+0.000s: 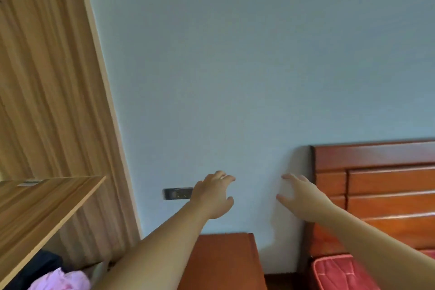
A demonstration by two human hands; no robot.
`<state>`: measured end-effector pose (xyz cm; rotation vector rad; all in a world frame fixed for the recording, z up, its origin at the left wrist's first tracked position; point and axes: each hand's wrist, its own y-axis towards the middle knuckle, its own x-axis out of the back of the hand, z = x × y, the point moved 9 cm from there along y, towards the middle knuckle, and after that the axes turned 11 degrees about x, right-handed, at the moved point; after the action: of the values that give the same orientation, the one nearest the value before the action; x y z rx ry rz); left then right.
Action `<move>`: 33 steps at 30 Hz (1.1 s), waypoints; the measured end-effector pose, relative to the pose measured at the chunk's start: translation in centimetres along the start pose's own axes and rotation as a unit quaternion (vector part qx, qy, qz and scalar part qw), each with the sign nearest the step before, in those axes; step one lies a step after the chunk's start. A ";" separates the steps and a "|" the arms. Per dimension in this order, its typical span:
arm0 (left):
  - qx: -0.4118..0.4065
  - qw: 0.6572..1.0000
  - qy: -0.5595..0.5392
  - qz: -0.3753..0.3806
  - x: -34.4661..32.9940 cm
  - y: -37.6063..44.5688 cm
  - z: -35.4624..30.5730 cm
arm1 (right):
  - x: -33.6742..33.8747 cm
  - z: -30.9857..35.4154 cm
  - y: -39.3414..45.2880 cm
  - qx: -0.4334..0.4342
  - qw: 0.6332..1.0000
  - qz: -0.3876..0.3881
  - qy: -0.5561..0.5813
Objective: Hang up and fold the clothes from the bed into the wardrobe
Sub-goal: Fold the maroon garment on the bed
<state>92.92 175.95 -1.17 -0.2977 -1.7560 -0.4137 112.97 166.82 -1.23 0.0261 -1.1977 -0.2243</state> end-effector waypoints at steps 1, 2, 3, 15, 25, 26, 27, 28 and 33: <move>-0.022 1.000 -0.003 0.002 -0.3 -0.4 -1.7 | 0.7 -1.0 -1.7 -0.018 1.000 -0.009 -0.003; -0.046 0.999 -0.010 0.004 -0.5 -1.1 -3.6 | 1.4 -1.9 -3.7 -0.038 0.999 -0.023 -0.006; -0.071 0.997 -0.021 0.007 -0.8 -1.9 -5.4 | 2.0 -2.7 -6.0 -0.060 0.997 -0.037 -0.008; -0.273 0.942 -0.148 0.129 -7.1 -20.1 -24.0 | 5.0 -7.6 -37.8 -0.319 0.929 -0.169 0.076; -0.451 0.868 -0.079 0.192 -10.0 -45.7 -42.3 | 6.4 -9.7 -70.4 -0.482 0.843 -0.230 0.071; -0.464 0.859 -0.084 0.199 -10.3 -49.0 -44.0 | 6.5 -9.8 -74.2 -0.496 0.831 -0.238 0.077; -0.480 0.847 -0.092 0.211 -10.6 -53.0 -46.1 | 6.7 -9.6 -78.8 -0.512 0.818 -0.249 0.082; -0.488 0.836 -0.104 0.227 -10.8 -56.0 -47.5 | 7.0 -9.6 -81.9 -0.523 0.807 -0.261 0.087; -0.576 0.768 -0.117 0.256 -10.7 -74.0 -55.1 | 9.1 -8.5 -98.1 -0.575 0.756 -0.297 0.091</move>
<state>113.19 85.70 -9.64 -1.7238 -1.3443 -1.0473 108.38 68.36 -9.53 -0.6498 -0.6519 -1.4696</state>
